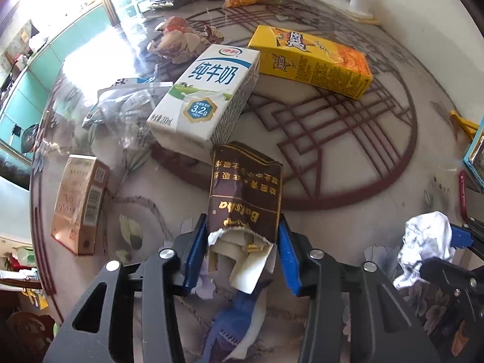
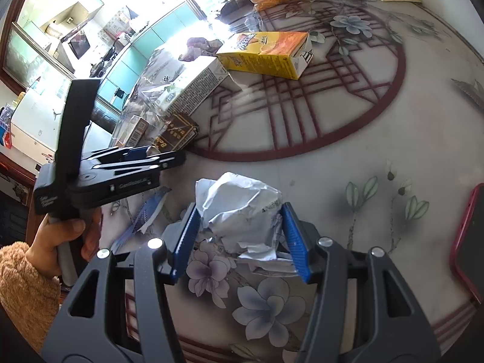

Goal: Collect trash

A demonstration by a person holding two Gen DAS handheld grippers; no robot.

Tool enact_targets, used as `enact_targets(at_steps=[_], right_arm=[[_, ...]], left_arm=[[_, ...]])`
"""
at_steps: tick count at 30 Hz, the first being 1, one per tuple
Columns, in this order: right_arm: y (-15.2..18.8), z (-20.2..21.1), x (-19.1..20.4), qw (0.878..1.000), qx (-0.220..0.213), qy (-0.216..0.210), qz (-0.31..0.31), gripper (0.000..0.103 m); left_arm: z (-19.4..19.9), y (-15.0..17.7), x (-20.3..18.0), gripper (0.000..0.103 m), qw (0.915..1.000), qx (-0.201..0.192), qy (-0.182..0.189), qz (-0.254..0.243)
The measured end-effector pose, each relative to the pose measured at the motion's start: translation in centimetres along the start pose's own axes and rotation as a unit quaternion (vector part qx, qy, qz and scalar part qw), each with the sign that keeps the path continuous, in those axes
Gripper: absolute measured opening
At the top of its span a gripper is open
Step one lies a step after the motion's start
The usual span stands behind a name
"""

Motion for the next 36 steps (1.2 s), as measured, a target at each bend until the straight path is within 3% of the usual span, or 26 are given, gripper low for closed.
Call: enact_targets(at_steps=[7, 14, 16, 17, 18, 25, 26, 27, 28, 30, 36], right_arm=[[0.1, -0.3, -0.1, 1.0, 0.003, 0.011, 0.006, 0.053], [0.3, -0.5, 0.2, 0.999, 0.006, 0.028, 0.023, 0.061], [0.3, -0.5, 0.0, 0.999, 0.005, 0.037, 0.022, 0.072], [0.3, -0.5, -0.1, 0.999, 0.004, 0.04, 0.02, 0.074], [0.3, -0.5, -0.3, 0.999, 0.004, 0.043, 0.018, 0.076], [0.5, -0.7, -0.1, 0.999, 0.007, 0.043, 0.024, 0.079], [0.5, -0.6, 0.0, 0.999, 0.005, 0.042, 0.027, 0.078], [0.5, -0.6, 0.2, 0.999, 0.003, 0.041, 0.03, 0.077], [0.5, -0.6, 0.3, 0.999, 0.003, 0.041, 0.035, 0.069], [0.8, -1.0, 0.7, 0.998, 0.013, 0.038, 0.044, 0.06], [0.7, -1.0, 0.6, 0.998, 0.009, 0.036, 0.043, 0.056]], left_arm=[[2.4, 2.0, 0.1, 0.039, 0.9992, -0.029, 0.003, 0.029], [2.9, 5.1, 0.6, 0.045, 0.9989, -0.012, -0.012, 0.042], [3.2, 5.3, 1.0, 0.055, 0.9985, -0.019, -0.023, 0.044], [3.5, 5.4, 1.1, 0.067, 0.9982, -0.026, -0.028, 0.046], [3.9, 5.4, 1.3, 0.072, 0.9978, -0.035, -0.029, 0.049], [3.2, 4.2, 1.4, 0.07, 0.9977, -0.023, -0.022, 0.06], [2.9, 4.2, 1.4, 0.067, 0.9976, -0.018, -0.021, 0.063], [2.5, 4.2, 1.4, 0.055, 0.9974, -0.014, -0.019, 0.068], [2.1, 4.3, 1.4, 0.047, 0.9971, -0.008, -0.014, 0.074], [1.7, 4.5, 1.4, 0.045, 0.9966, -0.009, -0.013, 0.08], [3.1, 4.9, 1.5, 0.042, 0.9952, -0.039, -0.029, 0.084]])
Point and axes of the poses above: each gripper's, at about its wrist camera, not at the fingertips, and z roughly against the way its jaws point, x to its left, y to its underside, the point moved 8 cm from there along -z, roughly the way its jaws point, and after that the axes turned 3 degrees about y, right-handed, at the moved point
